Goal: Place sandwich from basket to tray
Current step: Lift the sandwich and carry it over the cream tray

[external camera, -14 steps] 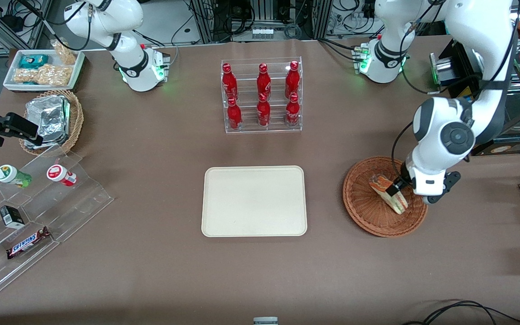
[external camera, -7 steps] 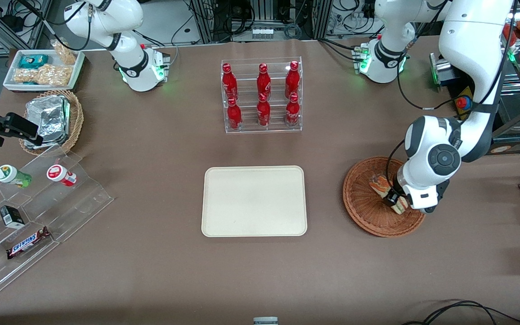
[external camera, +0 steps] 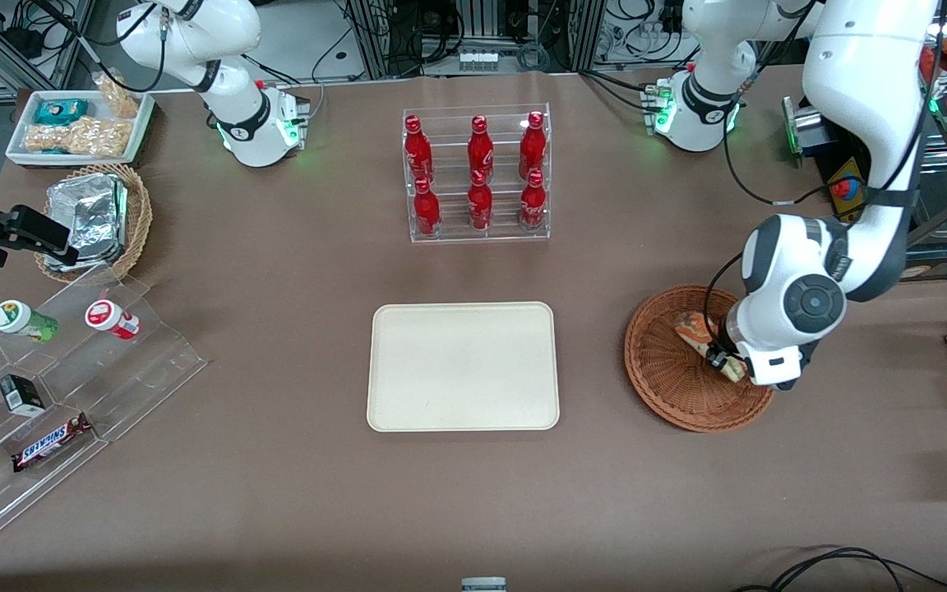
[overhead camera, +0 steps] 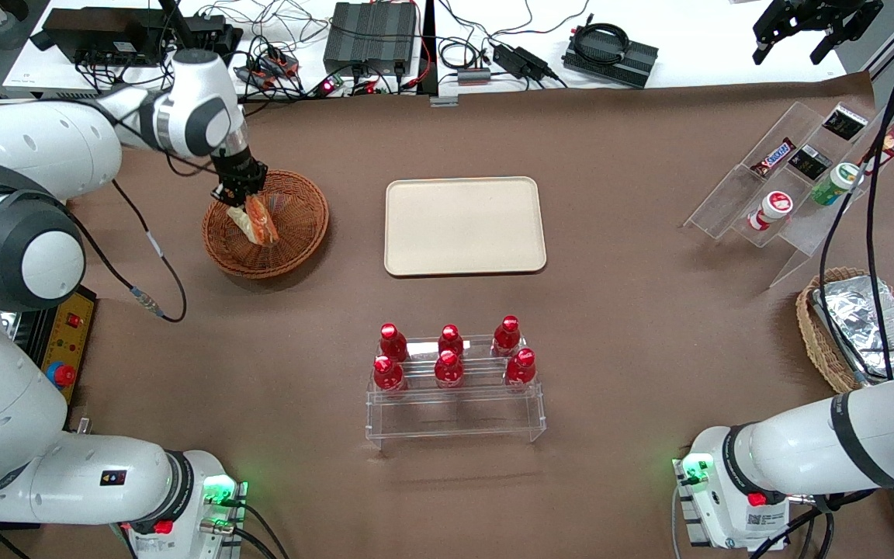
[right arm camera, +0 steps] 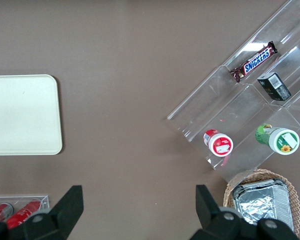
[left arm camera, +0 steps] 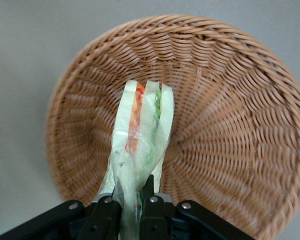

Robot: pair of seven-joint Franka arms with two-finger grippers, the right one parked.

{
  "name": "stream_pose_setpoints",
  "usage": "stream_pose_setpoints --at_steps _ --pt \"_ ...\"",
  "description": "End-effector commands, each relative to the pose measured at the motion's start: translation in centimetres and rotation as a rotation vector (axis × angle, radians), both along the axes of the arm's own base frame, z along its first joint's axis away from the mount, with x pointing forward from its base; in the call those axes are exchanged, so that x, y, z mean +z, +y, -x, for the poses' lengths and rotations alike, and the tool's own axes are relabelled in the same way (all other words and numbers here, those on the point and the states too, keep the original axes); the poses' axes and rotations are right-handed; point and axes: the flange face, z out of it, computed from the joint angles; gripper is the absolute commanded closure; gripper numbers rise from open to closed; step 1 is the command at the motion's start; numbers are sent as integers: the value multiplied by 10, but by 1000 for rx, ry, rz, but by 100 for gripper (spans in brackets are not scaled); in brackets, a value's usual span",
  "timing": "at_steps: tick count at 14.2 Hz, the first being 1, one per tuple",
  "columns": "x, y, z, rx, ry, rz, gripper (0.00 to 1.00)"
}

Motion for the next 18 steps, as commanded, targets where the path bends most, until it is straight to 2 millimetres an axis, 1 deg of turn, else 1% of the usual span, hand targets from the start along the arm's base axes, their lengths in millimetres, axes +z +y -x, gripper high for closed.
stream_pose_setpoints --at_steps 1,2,3,4,5,6,7,8,9,10,11,13,14,15,16,17,18 --pt "45 -35 -20 -85 -10 23 100" --pt "48 -58 -23 -165 -19 49 100" --pt "51 -72 -28 -273 -26 76 100" --pt "47 -82 -32 -370 -25 106 100" --pt "41 -100 -36 -428 -25 139 99" --pt "42 -127 -47 -462 -46 178 97" --pt "38 -143 -57 -479 -59 203 97" --pt "32 -186 -56 -572 -82 173 98" --pt "23 -219 -52 -630 -98 145 98" --pt "16 -249 -50 -653 -118 156 99" --pt "12 -273 -46 -656 -133 168 99" --pt "11 -322 -26 -678 -189 199 99" --pt "8 -347 -12 -692 -200 204 99" --pt "1 -368 2 -714 -206 211 99" --pt "-3 -382 7 -728 -229 229 99" --pt "-10 -399 16 -748 -243 246 99" --pt "-16 -408 21 -758 -258 260 99"
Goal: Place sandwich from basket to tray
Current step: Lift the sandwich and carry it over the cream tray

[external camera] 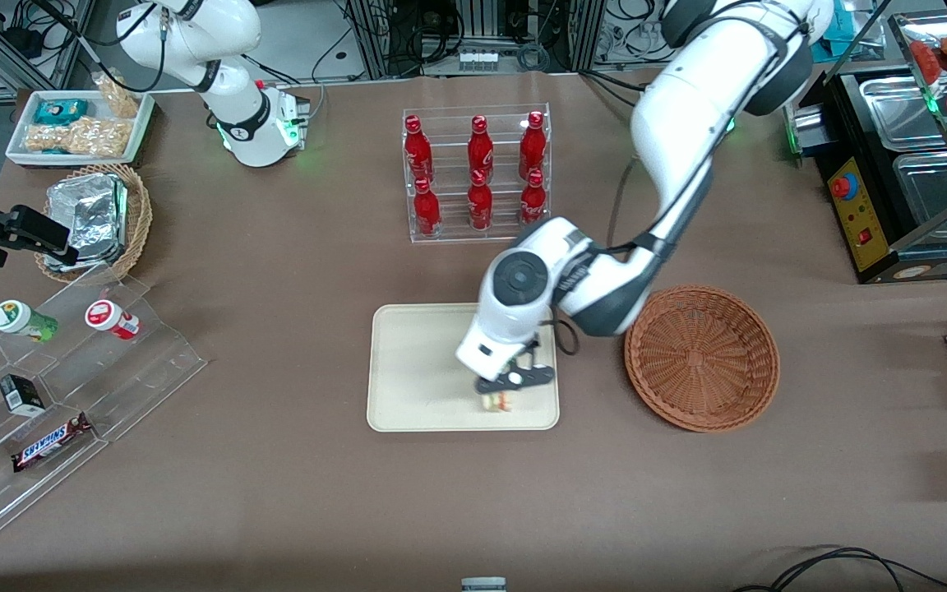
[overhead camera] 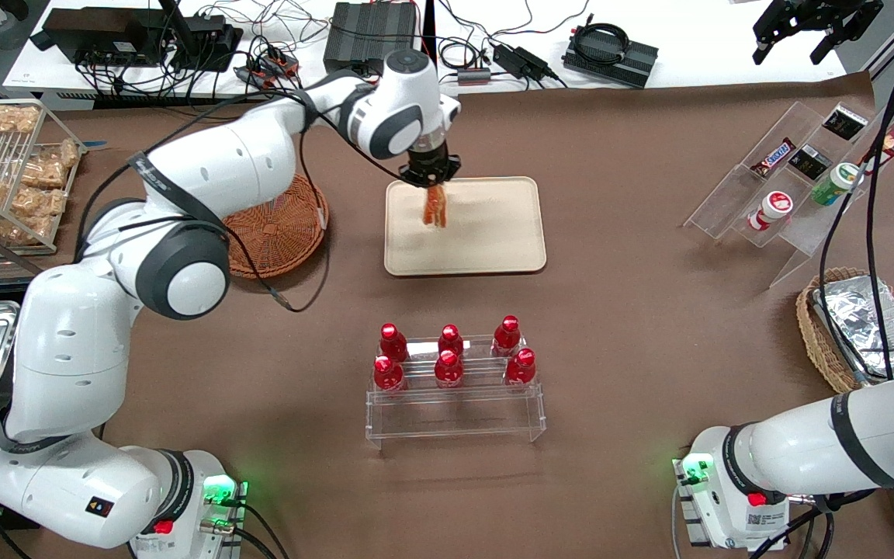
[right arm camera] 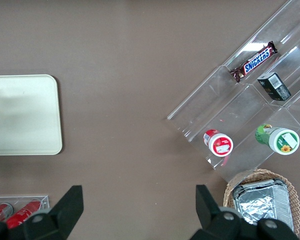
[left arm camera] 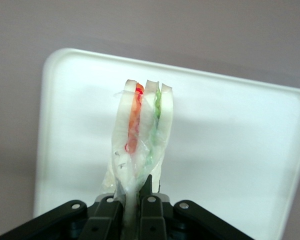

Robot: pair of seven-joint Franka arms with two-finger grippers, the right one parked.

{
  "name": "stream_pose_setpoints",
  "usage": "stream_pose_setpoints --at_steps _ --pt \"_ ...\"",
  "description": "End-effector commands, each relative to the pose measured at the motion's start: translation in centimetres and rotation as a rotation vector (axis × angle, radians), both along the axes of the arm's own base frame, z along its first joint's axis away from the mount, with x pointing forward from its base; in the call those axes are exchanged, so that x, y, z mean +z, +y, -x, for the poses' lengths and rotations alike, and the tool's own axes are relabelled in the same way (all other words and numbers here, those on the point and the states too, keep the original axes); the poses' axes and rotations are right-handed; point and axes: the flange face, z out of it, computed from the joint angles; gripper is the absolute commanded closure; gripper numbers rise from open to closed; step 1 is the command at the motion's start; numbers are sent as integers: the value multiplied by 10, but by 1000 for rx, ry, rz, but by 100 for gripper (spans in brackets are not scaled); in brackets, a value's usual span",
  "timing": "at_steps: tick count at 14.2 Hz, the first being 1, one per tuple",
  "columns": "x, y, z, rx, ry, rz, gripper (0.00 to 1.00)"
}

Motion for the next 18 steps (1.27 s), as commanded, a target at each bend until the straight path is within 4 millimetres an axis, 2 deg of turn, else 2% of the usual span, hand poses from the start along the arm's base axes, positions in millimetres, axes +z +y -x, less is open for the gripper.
stream_pose_setpoints --at_steps 1,3,6,10,12,14,16,18 --pt "-15 -31 9 -27 -44 36 99" --pt "-33 -40 14 -35 -53 54 99" --pt "-50 -42 14 -30 -55 75 97" --pt "-52 -41 13 14 -44 73 95" --pt "-55 -40 14 37 -37 70 87" --pt "-55 -41 15 74 -33 69 60" --pt "-51 -41 15 91 -31 75 0" --pt "-40 -46 19 148 -36 77 0"
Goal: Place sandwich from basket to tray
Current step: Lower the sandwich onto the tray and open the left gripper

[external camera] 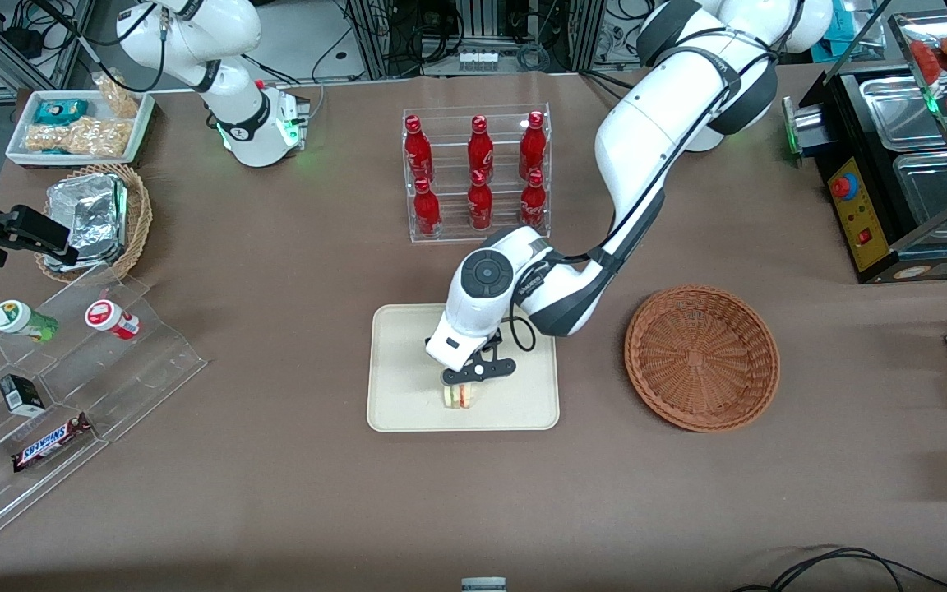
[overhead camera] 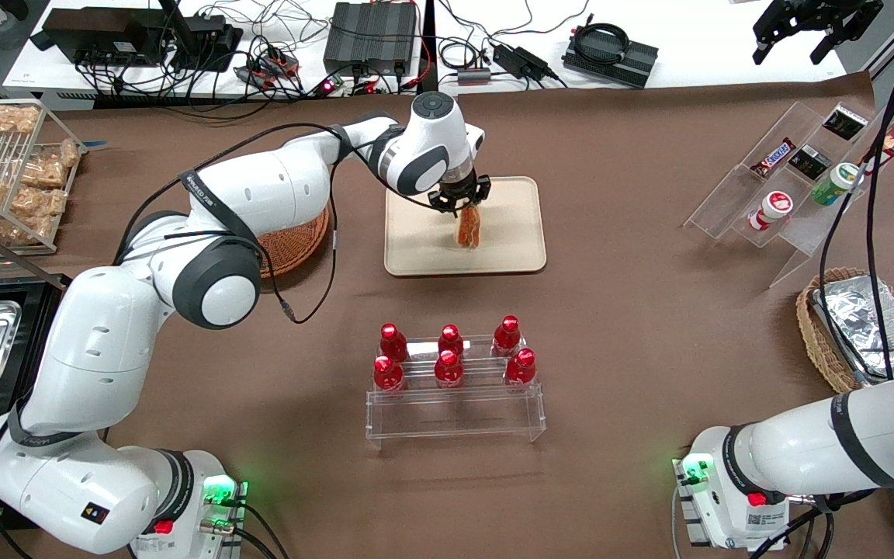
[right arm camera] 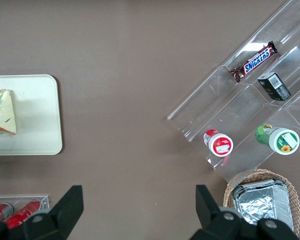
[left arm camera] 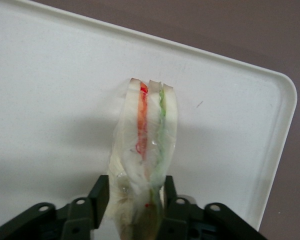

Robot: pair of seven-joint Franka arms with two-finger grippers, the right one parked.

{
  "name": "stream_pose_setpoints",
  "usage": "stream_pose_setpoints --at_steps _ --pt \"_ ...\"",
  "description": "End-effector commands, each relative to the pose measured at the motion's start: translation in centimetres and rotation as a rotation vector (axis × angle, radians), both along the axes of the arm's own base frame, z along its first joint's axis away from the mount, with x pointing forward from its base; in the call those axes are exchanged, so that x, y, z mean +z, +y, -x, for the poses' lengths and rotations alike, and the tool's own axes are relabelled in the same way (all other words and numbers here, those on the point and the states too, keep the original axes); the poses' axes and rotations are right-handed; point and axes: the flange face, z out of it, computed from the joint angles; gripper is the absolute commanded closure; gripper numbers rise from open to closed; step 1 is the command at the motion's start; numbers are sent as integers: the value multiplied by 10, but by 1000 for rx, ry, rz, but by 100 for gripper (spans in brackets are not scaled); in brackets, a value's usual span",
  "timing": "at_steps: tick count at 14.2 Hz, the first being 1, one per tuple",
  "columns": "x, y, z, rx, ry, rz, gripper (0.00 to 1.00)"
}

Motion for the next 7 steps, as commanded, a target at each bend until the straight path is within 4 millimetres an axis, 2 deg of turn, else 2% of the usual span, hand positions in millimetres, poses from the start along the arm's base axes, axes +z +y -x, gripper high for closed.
stream_pose_setpoints --at_steps 1,3,5,7 --pt "39 -9 2 75 -37 6 0" --pt "91 4 3 77 -38 -44 0" --pt "147 36 -5 105 -35 -107 0" --pt "198 60 1 119 -45 -185 0"
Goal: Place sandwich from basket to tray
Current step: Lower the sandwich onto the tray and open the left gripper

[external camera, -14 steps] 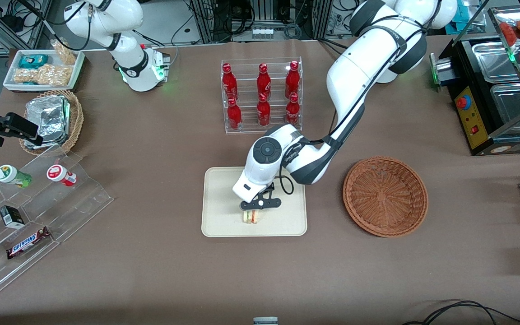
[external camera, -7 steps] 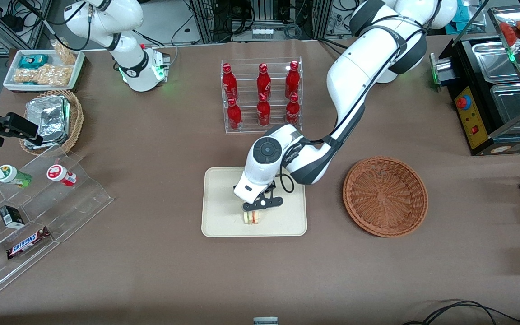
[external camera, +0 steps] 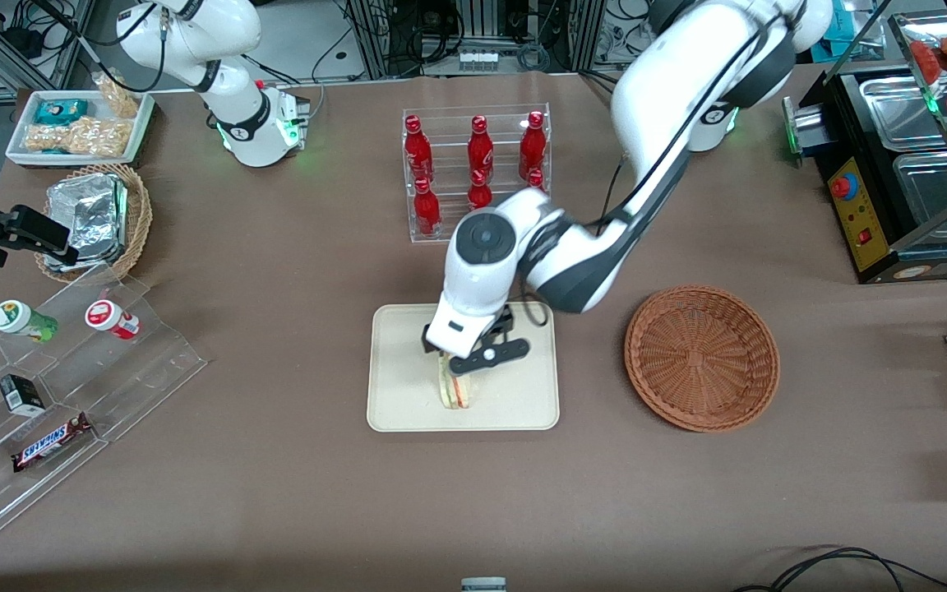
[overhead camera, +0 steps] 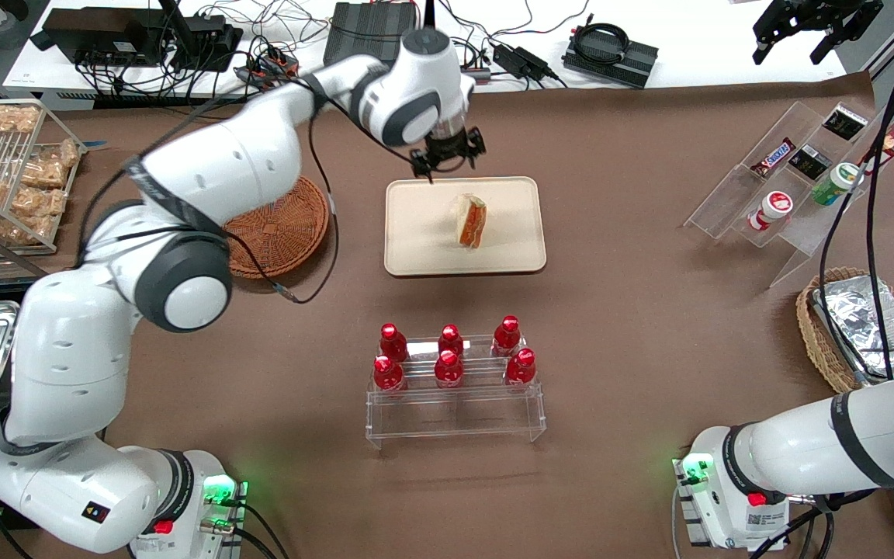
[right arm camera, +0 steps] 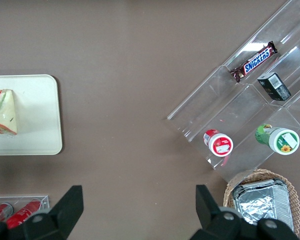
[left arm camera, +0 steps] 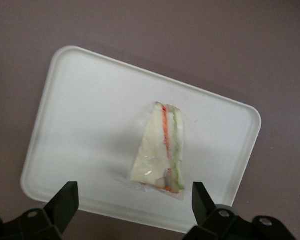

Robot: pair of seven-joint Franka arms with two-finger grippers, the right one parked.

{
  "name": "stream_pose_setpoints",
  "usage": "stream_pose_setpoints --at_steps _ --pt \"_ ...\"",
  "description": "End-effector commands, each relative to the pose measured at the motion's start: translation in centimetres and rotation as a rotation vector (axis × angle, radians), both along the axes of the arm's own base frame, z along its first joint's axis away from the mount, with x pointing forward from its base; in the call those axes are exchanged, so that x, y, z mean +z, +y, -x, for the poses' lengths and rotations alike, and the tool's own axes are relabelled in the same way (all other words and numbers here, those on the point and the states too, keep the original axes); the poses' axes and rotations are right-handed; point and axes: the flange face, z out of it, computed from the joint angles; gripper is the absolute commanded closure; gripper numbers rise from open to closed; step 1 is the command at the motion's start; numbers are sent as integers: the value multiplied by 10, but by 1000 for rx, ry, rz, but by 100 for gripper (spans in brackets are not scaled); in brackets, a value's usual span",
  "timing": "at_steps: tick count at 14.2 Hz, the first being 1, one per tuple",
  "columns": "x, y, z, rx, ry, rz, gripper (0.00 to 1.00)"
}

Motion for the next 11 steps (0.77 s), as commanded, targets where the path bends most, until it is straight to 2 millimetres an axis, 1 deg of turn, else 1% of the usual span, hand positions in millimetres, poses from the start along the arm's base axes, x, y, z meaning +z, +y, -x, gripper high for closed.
stream_pose_setpoints --at_steps 1,2,3,4,5,6,7,9,11 --pt "66 46 5 56 -11 -116 0" --pt "73 76 -4 97 26 -157 0" --pt "72 93 -5 96 45 -189 0" --pt "72 107 0 79 53 -207 0" --pt "71 138 -6 94 65 -222 0" --pt "73 164 -7 100 69 -237 0" --pt "75 182 -5 85 71 -249 0" --pt "78 230 -5 53 99 -272 0" --pt "88 270 6 23 124 -277 0"
